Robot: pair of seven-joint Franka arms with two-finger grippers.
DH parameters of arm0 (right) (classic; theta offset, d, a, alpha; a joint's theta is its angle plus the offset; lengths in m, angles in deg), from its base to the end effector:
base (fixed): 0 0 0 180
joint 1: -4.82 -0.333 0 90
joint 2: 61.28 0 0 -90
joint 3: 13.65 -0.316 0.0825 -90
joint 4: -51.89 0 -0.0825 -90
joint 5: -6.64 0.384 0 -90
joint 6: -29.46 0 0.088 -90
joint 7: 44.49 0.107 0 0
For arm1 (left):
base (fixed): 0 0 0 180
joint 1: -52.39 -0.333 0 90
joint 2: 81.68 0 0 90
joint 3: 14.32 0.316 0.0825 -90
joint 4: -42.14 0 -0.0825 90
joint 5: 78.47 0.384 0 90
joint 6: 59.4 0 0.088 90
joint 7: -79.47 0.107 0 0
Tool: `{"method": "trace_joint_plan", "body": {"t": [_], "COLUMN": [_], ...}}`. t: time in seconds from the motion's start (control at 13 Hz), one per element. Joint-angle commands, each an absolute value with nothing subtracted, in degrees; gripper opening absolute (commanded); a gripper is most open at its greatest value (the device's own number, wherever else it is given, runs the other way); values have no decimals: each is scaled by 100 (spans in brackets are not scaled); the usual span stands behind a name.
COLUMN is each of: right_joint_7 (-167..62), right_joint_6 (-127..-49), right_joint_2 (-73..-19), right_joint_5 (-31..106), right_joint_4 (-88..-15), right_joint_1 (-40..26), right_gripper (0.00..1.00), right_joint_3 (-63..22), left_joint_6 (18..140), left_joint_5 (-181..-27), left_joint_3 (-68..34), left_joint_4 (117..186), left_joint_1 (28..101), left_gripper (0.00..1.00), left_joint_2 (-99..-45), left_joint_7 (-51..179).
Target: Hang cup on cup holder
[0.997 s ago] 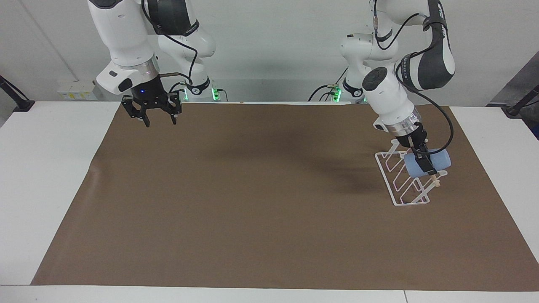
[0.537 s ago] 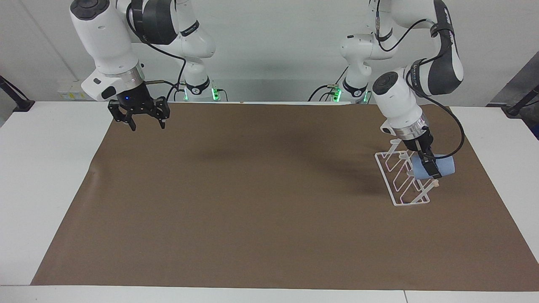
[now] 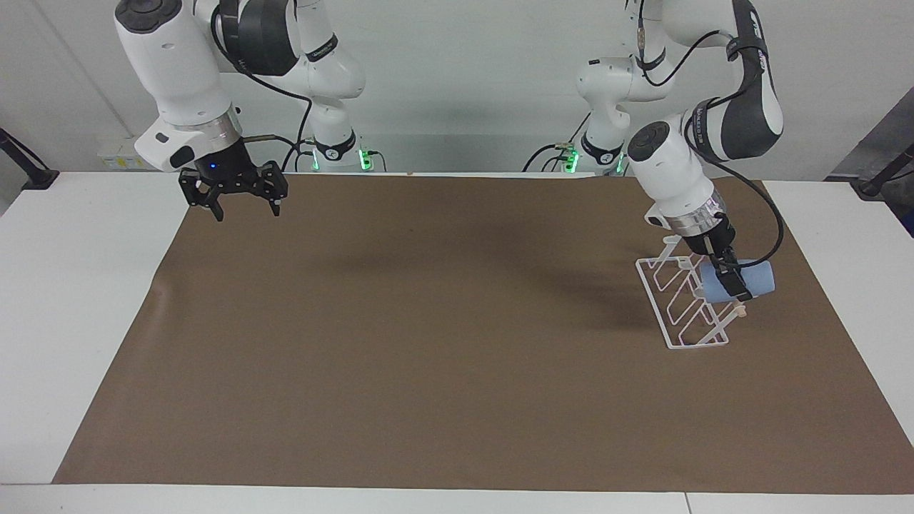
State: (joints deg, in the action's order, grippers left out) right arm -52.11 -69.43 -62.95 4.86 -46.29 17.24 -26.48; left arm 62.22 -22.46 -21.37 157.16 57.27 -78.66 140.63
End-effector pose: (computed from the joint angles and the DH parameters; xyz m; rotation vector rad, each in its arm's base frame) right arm 0.5567 0.0027 0.5861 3.0932 0.2237 0.0595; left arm 0.5759 -0.0827 0.4527 -1.4586 1.8228 0.3642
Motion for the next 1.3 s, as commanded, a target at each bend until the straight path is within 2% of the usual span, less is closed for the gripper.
{"method": "trace_joint_plan", "body": {"t": [0.0, 0.15, 1.0, 1.07, 1.23], "right_joint_7": [-4839, -4231, -4634, -4616, -4599], "right_joint_6": [-7144, -7144, -7144, -7144, -7144], "right_joint_2": [-6435, -6435, -6426, -6418, -6426], "right_joint_5": [488, 488, 488, 488, 488], "right_joint_4": [-4804, -4804, -4795, -4787, -4786], "right_joint_1": [1826, 1826, 1844, 1844, 1835], "right_gripper": [100, 100, 100, 100, 100], "right_joint_3": [-2709, -2709, -2709, -2709, -2709], "left_joint_6": [6214, 6303, 6839, 6821, 6778], "left_joint_5": [-2037, -2037, -2020, -2028, -2028], "left_joint_3": [-2127, -2127, -2118, -2118, -2127], "left_joint_4": [15832, 15877, 16158, 16132, 16123], "left_joint_1": [5706, 5696, 5424, 5424, 5433], "left_gripper": [0, 0, 1, 99, 100], "left_joint_2": [-7983, -8001, -8044, -8036, -8036], "left_joint_7": [13898, 13897, 13774, 13783, 13792]}}
